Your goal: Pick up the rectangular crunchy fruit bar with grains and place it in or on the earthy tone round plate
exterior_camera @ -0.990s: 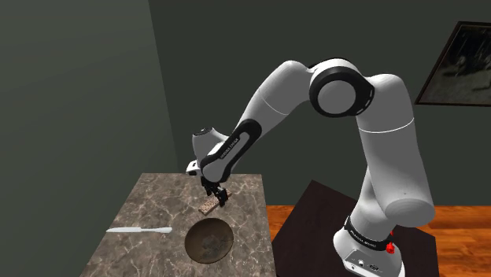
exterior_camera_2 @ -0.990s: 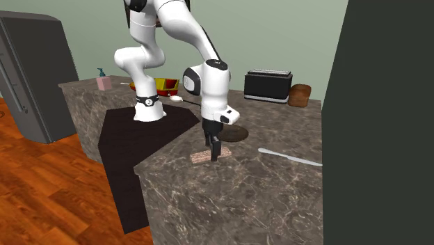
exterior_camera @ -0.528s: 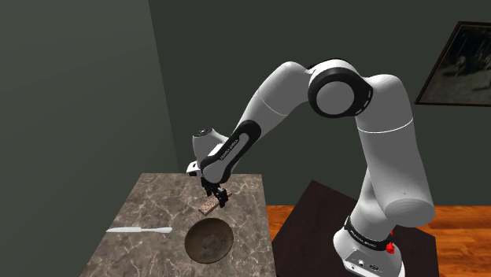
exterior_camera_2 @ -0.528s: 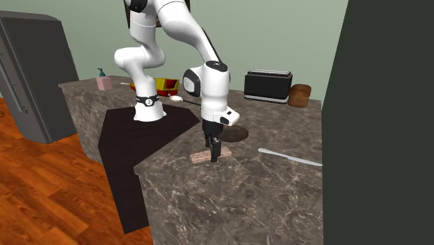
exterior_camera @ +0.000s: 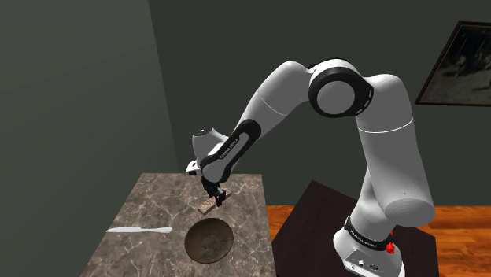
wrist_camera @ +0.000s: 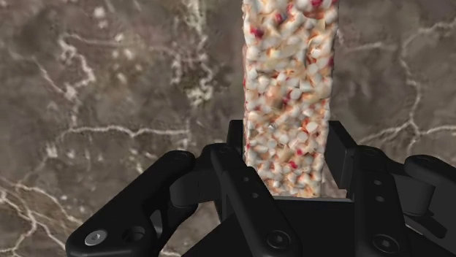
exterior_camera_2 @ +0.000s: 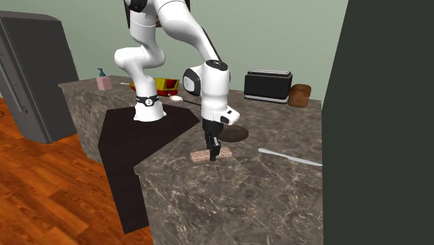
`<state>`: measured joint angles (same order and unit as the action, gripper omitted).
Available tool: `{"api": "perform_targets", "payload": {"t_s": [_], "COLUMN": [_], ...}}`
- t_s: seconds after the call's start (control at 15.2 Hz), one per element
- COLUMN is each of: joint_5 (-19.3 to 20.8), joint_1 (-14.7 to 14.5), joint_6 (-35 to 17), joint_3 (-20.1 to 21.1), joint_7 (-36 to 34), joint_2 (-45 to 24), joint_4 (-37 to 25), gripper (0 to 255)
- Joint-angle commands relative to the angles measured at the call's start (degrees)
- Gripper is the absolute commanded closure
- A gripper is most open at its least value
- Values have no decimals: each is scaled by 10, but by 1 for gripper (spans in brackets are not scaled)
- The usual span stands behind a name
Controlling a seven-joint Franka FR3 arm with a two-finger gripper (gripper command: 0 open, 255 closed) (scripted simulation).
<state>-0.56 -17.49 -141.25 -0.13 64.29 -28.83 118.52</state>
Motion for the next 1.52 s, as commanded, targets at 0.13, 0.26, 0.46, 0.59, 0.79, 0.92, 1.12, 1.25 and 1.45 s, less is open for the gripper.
{"api": "perform_targets", "payload": {"t_s": [0.13, 0.26, 0.46, 0.59, 0.79, 0.92, 1.12, 1.25, 1.45], "joint_5": [0, 0, 0, 0, 1, 1, 1, 1, 1], "joint_1": [0, 0, 0, 0, 0, 0, 0, 0, -9], "joint_6": [-1, 11, 28, 40, 58, 70, 89, 102, 111], "joint_3": [0, 0, 0, 0, 0, 0, 0, 0, 4], "joint_7": [0, 0, 0, 0, 0, -1, -1, -1, -13], "joint_2": [-2, 11, 30, 42, 60, 72, 89, 100, 116], "joint_4": [1, 3, 5, 5, 5, 5, 3, 1, 8], "gripper": [255, 255, 255, 255, 255, 255, 255, 255, 255]}}
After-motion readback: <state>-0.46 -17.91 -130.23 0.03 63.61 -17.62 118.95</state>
